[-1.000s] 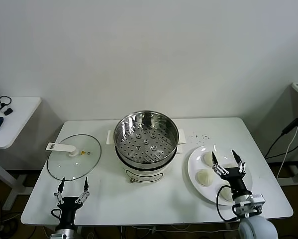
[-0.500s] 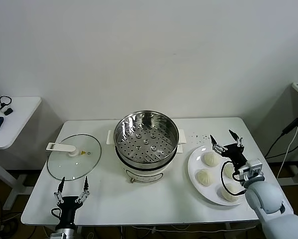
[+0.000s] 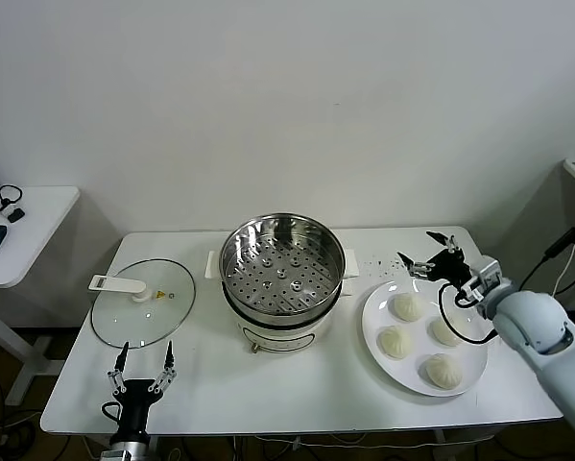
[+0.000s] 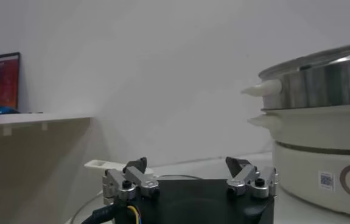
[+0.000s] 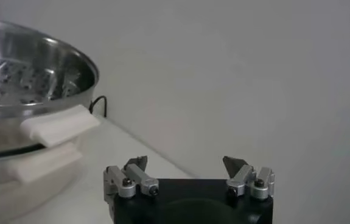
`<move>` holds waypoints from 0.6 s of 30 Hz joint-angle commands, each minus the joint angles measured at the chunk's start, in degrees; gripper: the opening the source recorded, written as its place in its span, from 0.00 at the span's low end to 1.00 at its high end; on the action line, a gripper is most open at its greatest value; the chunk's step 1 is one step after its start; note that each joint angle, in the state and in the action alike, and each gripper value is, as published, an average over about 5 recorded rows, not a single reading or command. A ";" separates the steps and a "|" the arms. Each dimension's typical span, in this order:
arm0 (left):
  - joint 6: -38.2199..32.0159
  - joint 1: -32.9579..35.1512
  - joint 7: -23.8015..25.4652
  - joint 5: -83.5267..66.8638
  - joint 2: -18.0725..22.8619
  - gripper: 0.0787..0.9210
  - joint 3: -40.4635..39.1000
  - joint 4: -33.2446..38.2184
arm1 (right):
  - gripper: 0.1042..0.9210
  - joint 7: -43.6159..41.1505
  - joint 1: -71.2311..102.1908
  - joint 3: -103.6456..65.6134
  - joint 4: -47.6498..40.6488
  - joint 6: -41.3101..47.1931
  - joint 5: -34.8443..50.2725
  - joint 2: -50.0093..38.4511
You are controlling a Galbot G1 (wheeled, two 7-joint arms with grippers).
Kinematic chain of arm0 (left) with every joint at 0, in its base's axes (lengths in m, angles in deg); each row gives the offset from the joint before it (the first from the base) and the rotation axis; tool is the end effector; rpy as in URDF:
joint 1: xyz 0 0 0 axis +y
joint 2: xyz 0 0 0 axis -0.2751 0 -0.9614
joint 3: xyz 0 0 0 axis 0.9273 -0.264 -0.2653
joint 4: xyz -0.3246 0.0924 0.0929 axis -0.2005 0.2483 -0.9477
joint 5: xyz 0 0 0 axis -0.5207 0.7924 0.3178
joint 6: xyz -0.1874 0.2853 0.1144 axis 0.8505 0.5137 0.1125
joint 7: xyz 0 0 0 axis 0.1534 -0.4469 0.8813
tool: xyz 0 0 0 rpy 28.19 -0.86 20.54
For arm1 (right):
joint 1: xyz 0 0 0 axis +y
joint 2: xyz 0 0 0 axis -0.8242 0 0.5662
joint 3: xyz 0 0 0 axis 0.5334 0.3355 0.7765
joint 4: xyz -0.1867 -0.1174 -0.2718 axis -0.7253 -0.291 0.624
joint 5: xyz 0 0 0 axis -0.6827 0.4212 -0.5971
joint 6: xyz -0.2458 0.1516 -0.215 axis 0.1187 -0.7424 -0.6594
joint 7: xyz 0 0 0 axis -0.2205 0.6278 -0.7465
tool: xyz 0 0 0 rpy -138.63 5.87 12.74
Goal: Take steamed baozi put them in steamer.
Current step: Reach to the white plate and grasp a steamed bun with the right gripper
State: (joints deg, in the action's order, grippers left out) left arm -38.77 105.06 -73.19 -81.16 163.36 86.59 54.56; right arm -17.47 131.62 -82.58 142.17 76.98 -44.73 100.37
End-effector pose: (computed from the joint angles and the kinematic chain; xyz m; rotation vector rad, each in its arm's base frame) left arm 0.1339 0.0794 -0.4604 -0.1099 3.0927 0.2049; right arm 0.3840 -0.1963 -0.2046 0.6924 -2.5604 0.7548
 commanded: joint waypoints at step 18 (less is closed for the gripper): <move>-0.28 -0.55 0.00 -0.02 -0.08 0.88 0.27 -1.23 | 0.88 -30.65 -66.89 74.59 -14.31 -3.50 1.09 -6.34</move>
State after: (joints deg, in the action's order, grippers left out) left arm -38.93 104.66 -73.21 -81.17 163.37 86.81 53.78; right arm -38.57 91.42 -37.25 133.33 75.80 -44.02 92.77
